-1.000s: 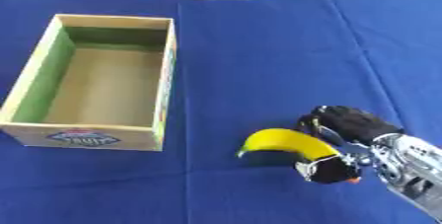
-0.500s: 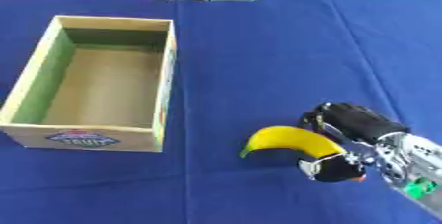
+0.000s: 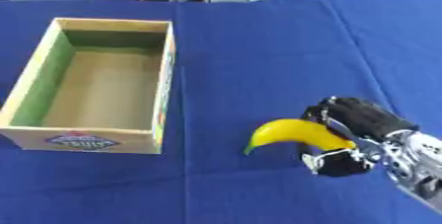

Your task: Pick up objects on the table and place them in the box.

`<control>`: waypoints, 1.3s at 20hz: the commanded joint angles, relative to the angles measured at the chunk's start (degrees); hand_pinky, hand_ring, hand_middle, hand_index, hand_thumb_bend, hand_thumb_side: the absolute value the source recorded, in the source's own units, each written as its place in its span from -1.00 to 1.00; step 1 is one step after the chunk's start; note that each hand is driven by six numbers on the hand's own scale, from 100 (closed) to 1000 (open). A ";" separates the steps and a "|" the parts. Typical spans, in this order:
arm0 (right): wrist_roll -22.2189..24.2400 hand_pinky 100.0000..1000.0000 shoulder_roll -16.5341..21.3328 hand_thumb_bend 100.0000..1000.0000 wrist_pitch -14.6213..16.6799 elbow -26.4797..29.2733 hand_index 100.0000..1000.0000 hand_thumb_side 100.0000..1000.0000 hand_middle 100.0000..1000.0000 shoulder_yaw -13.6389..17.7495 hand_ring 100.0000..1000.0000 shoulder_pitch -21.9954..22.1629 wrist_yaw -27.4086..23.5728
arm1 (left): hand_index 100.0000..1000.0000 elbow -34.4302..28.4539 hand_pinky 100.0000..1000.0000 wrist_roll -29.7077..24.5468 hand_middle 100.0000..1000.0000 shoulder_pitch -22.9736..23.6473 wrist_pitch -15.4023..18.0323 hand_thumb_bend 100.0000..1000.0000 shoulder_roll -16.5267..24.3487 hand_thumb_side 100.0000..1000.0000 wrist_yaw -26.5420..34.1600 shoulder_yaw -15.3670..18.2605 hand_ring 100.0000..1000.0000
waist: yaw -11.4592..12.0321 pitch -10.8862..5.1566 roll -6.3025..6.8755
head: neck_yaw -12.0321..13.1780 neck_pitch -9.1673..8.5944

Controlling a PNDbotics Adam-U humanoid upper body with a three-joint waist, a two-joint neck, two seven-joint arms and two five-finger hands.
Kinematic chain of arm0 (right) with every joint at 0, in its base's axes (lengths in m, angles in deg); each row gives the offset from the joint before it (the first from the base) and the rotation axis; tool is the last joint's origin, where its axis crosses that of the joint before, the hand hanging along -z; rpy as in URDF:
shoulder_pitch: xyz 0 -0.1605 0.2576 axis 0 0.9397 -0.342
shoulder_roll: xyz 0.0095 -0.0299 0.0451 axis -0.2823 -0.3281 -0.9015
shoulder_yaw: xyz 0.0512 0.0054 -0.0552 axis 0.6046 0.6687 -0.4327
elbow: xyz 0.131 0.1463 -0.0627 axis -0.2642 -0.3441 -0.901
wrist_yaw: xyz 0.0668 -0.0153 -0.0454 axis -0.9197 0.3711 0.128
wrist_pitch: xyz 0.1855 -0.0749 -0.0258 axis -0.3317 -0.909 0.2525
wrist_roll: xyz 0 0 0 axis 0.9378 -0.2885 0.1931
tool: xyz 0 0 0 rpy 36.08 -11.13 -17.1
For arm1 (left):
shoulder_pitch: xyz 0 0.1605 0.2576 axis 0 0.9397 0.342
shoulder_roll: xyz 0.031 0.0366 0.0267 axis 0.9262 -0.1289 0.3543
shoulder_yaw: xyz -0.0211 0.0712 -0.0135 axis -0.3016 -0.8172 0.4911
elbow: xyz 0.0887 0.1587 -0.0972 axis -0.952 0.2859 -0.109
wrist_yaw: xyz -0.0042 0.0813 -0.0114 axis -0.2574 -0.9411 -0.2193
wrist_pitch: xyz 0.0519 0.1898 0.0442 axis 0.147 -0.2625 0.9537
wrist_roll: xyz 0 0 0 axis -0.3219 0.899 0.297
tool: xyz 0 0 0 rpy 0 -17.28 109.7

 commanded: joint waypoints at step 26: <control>-6.26 0.22 3.41 -1.00 3.08 1.10 0.05 -0.28 -0.40 2.35 0.29 -5.90 -4.22 | 0.77 -0.99 0.01 -0.48 0.51 -0.51 0.06 -1.00 1.06 1.00 0.37 -0.21 0.38 | 0.81 -1.48 -0.30 | 0.06 -1.84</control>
